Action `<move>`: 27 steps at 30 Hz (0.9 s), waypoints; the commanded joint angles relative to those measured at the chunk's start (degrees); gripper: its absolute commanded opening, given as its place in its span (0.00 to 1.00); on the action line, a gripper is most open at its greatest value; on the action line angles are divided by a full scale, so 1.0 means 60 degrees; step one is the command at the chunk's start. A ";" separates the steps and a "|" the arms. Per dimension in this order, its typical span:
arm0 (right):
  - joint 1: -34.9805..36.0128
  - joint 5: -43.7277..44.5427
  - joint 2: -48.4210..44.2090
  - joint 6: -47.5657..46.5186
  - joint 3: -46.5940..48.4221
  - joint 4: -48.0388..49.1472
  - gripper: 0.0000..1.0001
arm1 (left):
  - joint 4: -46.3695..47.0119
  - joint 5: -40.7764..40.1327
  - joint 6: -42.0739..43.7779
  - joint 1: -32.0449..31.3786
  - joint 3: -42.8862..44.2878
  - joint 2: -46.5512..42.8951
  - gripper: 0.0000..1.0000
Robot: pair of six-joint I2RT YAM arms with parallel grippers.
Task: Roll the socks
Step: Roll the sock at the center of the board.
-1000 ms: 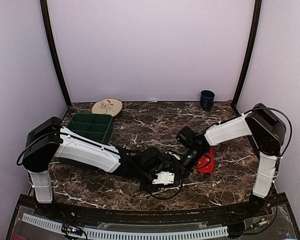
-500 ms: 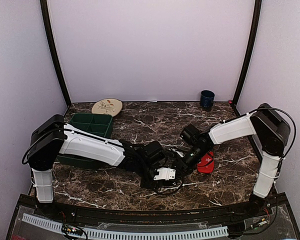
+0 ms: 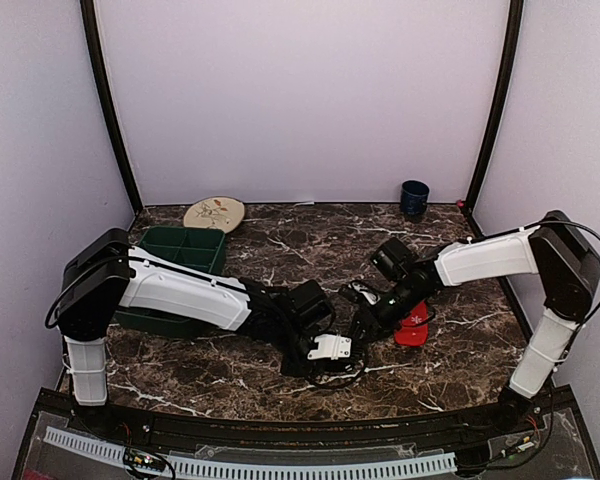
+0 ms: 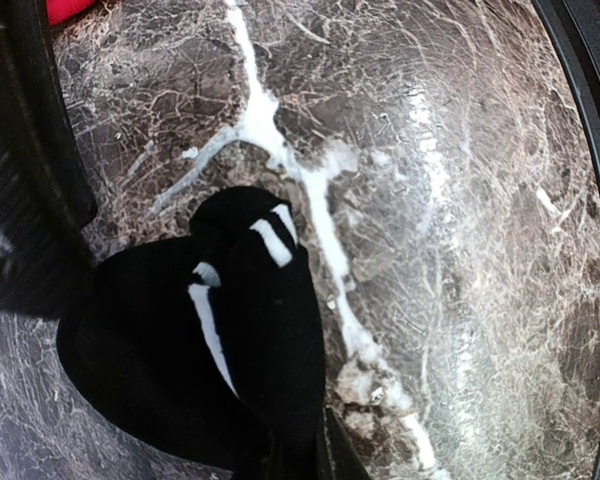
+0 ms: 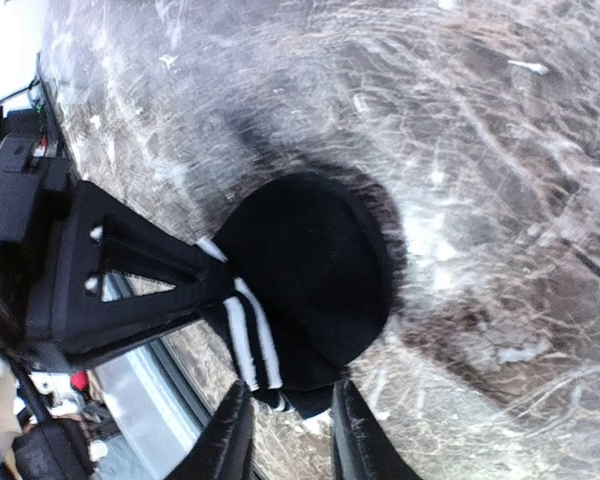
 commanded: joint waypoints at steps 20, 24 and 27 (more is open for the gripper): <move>0.0451 0.0615 0.1780 0.0196 0.0713 0.0385 0.06 | -0.1173 -0.0513 -0.0116 -0.0031 -0.0114 0.0119 0.21; 0.0531 0.0621 0.1939 0.0250 0.0990 0.0371 0.06 | -0.1151 -0.0560 -0.0157 -0.0025 -0.0056 0.0125 0.22; 0.0572 0.0631 0.2022 0.0254 0.1125 0.0320 0.06 | -0.1146 -0.0562 -0.0179 -0.0027 -0.0046 0.0125 0.22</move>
